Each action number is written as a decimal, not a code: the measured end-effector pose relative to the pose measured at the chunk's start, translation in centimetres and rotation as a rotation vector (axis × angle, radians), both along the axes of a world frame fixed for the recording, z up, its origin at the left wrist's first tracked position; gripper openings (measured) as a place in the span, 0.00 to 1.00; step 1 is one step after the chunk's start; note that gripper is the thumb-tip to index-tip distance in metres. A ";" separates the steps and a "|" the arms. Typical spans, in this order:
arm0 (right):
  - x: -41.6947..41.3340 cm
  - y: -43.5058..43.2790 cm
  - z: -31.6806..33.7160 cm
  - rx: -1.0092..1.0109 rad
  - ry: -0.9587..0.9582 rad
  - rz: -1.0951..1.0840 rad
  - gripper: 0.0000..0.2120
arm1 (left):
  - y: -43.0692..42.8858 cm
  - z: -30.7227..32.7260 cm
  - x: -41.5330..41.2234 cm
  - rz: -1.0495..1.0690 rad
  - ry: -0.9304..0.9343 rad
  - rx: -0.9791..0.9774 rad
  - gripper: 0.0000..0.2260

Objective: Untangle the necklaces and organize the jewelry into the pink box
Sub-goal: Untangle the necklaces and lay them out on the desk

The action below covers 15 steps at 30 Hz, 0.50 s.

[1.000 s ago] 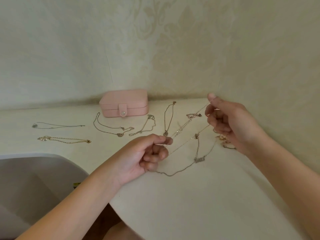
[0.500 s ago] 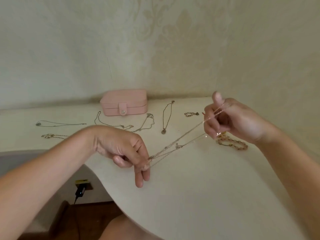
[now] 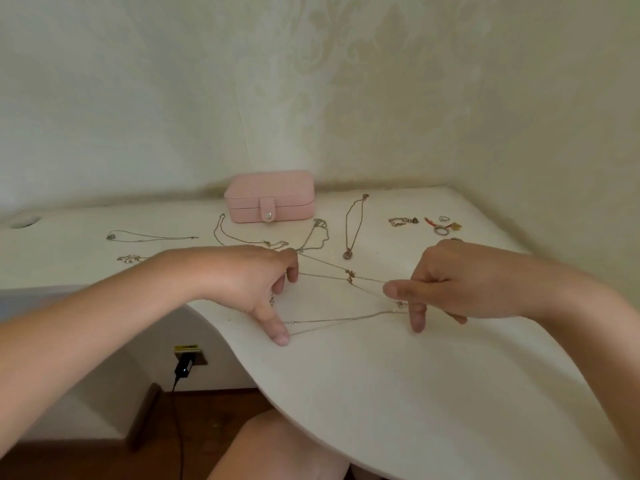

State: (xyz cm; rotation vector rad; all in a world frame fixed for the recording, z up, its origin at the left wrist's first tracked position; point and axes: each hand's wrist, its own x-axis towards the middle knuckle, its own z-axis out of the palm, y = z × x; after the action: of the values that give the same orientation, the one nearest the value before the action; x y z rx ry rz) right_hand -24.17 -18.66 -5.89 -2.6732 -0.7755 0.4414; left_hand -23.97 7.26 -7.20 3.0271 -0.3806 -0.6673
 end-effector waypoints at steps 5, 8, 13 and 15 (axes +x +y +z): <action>-0.2 0.3 -0.4 -0.171 -0.064 0.034 0.13 | -0.5 -1.5 -0.9 -0.034 -0.045 -0.151 0.39; -0.5 0.7 -0.8 -0.212 -0.091 0.030 0.13 | -0.5 -2.0 -1.3 -0.038 -0.067 -0.171 0.39; -0.9 0.9 -0.8 -0.270 -0.079 -0.007 0.23 | -0.4 -2.5 -2.1 -0.042 -0.088 -0.140 0.47; -0.9 1.0 -0.8 -0.288 -0.068 -0.022 0.26 | -0.4 -2.5 -2.4 -0.043 -0.094 -0.113 0.49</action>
State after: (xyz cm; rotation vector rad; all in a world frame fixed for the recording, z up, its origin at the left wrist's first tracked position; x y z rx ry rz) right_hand -25.11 -17.66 -6.69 -2.9746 -0.7509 0.4915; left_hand -26.33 6.84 -9.72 2.9578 -0.4698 -0.4891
